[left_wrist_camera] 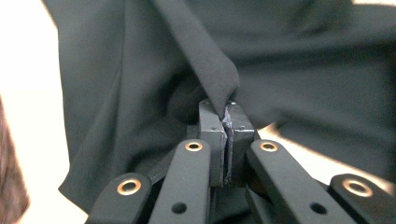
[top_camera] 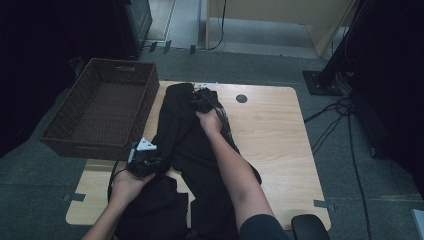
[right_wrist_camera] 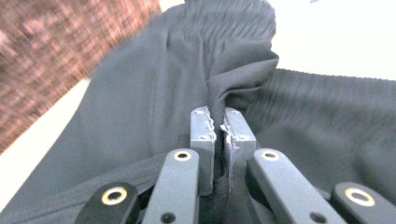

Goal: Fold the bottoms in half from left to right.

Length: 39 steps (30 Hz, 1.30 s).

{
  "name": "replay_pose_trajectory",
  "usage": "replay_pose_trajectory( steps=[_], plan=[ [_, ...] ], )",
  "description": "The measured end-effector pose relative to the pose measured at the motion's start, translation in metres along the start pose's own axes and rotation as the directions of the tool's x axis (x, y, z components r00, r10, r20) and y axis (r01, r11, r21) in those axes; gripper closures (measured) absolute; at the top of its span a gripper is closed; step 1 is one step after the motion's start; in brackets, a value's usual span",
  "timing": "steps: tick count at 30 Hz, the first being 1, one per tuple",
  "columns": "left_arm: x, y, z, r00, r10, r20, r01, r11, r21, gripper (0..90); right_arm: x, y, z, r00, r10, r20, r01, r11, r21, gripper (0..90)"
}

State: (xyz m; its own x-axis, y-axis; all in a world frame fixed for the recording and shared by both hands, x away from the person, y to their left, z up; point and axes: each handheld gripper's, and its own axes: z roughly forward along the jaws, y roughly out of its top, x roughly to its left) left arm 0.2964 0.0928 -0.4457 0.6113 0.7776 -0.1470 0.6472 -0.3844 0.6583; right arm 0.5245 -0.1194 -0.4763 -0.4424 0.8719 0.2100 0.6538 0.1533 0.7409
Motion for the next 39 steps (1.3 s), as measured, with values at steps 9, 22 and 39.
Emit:
replay_pose_trajectory(
  steps=[9,22,39],
  plan=[
    [-0.076,0.055,-0.010,0.9841,0.101,0.146,-0.069,0.9748,-0.212,88.8,-0.022,0.034,-0.060,0.9975,-0.050,-0.050,0.044,0.991,-0.128,84.5],
    [-0.098,0.061,0.063,0.9614,0.074,0.265,-0.054,0.9951,-0.083,57.8,-0.075,-0.004,-0.079,0.9884,-0.061,0.139,0.066,0.997,-0.036,61.3],
    [-0.022,0.037,0.081,0.9953,0.032,0.091,-0.040,0.9955,0.086,54.7,-0.049,-0.088,-0.120,0.9928,-0.120,-0.005,0.120,0.992,0.042,76.9]
  ],
)
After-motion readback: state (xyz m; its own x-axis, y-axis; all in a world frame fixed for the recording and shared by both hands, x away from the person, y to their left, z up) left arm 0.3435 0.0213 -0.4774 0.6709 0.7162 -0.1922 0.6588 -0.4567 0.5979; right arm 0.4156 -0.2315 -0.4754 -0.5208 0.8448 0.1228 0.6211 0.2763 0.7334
